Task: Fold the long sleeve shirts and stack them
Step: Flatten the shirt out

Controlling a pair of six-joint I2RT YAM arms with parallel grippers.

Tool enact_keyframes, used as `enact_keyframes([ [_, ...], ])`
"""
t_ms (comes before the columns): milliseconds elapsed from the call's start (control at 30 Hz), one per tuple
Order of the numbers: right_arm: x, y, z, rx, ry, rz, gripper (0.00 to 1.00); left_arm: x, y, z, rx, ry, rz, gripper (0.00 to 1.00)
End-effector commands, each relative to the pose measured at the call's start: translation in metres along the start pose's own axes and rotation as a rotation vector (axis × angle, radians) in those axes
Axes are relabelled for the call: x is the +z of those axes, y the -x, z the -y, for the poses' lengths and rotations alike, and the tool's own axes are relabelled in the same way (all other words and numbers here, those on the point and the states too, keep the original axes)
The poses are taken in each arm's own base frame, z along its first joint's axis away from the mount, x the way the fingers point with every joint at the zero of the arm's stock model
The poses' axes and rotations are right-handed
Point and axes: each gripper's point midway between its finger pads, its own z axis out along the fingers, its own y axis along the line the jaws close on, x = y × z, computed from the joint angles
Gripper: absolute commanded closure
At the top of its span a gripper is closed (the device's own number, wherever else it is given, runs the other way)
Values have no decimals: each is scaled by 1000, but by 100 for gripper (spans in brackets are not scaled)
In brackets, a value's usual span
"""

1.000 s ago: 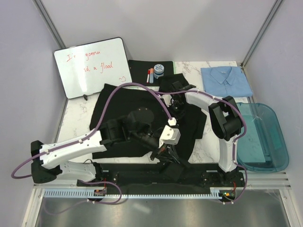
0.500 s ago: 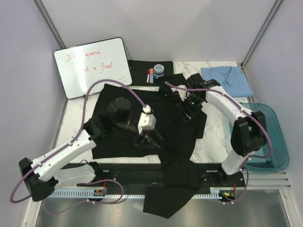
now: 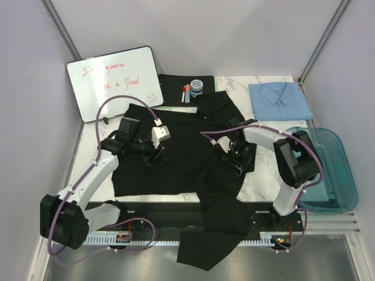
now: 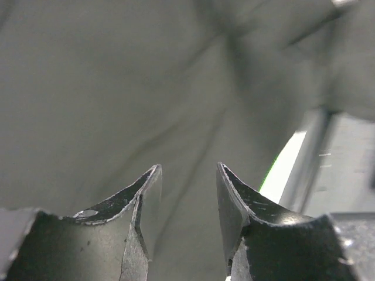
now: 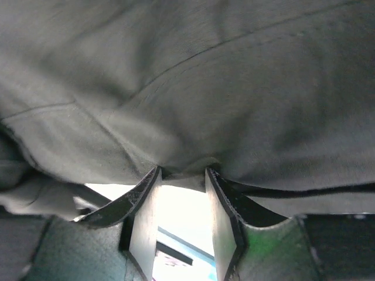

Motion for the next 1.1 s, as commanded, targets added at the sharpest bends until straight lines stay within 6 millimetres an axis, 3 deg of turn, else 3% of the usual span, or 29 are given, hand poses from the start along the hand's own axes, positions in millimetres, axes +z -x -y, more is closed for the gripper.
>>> enact_keyframes([
  [0, 9, -16, 46, -70, -235, -67, 57, -15, -46, -38, -55, 132, -103, 51],
  [133, -14, -32, 69, -124, -376, -83, 54, -28, -99, -59, -131, 206, -234, 52],
  [200, -33, -22, 71, -154, -404, -42, 47, -26, -123, -58, -115, 187, -298, 52],
  [267, -44, -16, 57, -165, -334, -9, 44, -27, -141, -63, -102, 209, -359, 53],
  [300, -59, -4, 53, -160, -329, 42, 40, -26, -151, -61, -107, 204, -386, 53],
  [400, -65, -3, 24, -167, -218, 79, 41, -27, -167, -58, -138, 197, -429, 54],
  [467, -57, -8, 6, -173, -144, 70, 44, -27, -166, -58, -141, 199, -421, 54],
  [633, -35, -29, -16, -176, -32, 5, 53, -29, -160, -59, -148, 205, -408, 54],
  [833, -22, -43, -29, -285, -32, -75, 52, -30, -173, -61, -183, 221, -441, 54],
  [1067, 8, -62, -27, -449, -135, -178, 50, -33, -177, -74, -235, 243, -427, 54],
])
